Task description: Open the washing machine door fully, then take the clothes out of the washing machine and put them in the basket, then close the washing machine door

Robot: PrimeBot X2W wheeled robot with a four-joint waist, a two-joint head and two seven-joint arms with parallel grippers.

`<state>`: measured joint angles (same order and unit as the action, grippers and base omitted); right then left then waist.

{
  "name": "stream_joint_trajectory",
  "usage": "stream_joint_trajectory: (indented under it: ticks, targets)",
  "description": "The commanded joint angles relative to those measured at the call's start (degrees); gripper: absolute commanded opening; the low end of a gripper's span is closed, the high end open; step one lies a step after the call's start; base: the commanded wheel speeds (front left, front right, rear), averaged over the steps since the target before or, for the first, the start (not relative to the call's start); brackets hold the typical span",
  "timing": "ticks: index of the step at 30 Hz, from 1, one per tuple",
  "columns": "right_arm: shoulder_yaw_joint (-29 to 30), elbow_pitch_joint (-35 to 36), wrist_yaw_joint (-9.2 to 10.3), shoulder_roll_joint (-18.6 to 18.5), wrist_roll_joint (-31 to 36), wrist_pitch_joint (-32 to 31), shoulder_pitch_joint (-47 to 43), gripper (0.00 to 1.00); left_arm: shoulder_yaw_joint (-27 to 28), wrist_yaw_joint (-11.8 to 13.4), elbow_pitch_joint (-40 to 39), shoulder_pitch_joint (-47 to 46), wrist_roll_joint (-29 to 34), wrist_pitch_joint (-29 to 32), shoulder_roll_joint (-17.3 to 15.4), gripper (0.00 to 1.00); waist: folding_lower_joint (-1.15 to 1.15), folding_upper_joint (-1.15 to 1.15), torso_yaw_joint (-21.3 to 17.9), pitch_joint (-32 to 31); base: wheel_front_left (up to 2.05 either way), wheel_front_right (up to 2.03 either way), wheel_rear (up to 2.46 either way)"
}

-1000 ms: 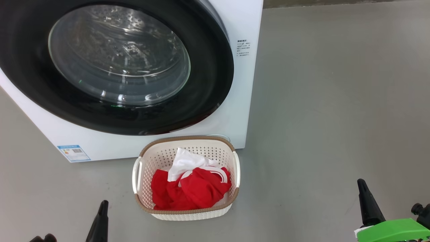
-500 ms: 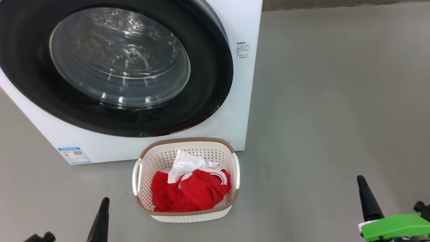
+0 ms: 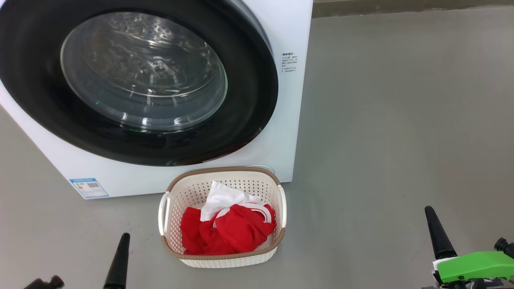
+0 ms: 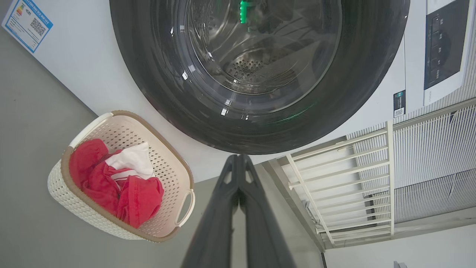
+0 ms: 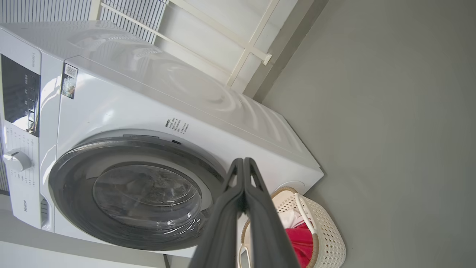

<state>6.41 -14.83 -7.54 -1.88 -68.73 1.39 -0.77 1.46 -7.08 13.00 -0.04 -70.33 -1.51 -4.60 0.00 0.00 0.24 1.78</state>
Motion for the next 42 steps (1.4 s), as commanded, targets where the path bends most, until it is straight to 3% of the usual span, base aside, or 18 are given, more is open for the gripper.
stream_joint_trajectory:
  ticks: [1,42]
  targets:
    - [-0.79,1.28,0.03,-1.1,-1.41,-0.45,3.06,0.0,1.64,-0.28,-1.14,-2.56,-1.43,0.46,-0.53,0.0,0.0,0.0,-0.01,-0.04,0.0,0.0,0.0]
    - [-0.65,0.84,0.05,-1.56,-24.07,-7.26,6.88,0.0,3.98,-0.41,1.01,-6.05,-22.73,7.13,0.92,0.0,0.0,0.0,-0.24,-1.61,0.0,0.0,0.0]
